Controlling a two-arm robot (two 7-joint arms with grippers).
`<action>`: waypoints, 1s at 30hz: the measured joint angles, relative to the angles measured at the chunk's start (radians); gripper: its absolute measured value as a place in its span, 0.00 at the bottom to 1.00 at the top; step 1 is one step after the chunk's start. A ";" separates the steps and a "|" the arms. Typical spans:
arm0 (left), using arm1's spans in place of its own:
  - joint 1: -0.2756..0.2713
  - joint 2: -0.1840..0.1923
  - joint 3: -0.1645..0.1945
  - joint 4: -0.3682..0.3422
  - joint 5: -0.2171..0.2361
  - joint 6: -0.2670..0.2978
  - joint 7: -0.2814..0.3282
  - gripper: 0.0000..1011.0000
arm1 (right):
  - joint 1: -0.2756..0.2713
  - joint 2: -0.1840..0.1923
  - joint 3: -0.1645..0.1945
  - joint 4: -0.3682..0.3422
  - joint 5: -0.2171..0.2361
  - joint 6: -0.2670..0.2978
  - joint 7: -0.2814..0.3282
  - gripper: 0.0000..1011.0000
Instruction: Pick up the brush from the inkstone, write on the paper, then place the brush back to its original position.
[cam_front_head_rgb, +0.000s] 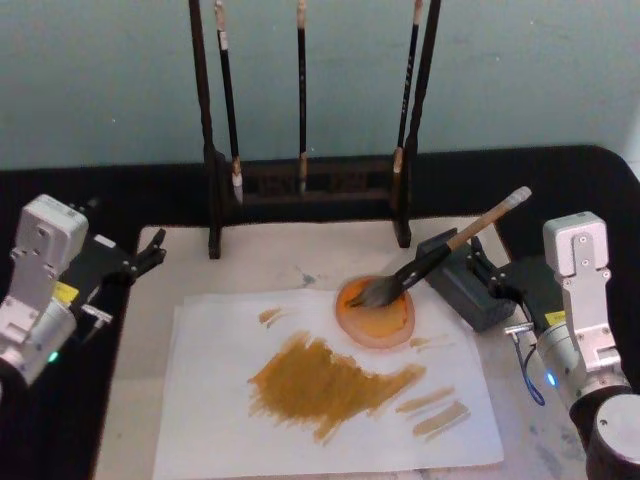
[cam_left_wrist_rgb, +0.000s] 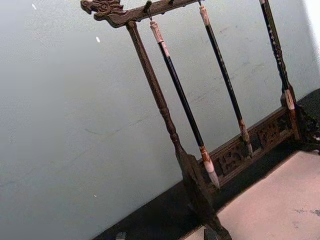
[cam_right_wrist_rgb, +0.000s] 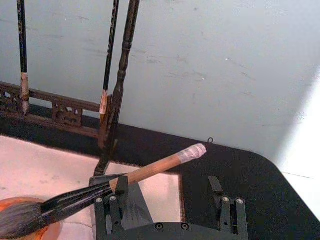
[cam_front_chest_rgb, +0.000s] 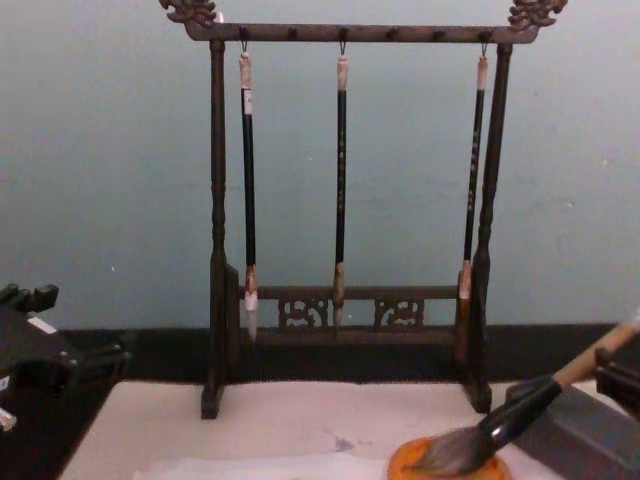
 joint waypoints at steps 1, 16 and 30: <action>0.000 0.000 0.000 0.000 0.000 0.000 0.000 1.00 | 0.000 0.000 0.000 0.000 0.000 0.000 0.000 0.99; 0.000 0.000 0.000 0.000 0.000 0.000 0.000 1.00 | 0.000 0.000 0.000 0.000 0.002 0.001 0.000 0.99; 0.000 0.000 0.000 0.000 0.000 0.000 0.000 1.00 | 0.000 0.000 0.000 0.000 0.002 0.001 0.000 0.99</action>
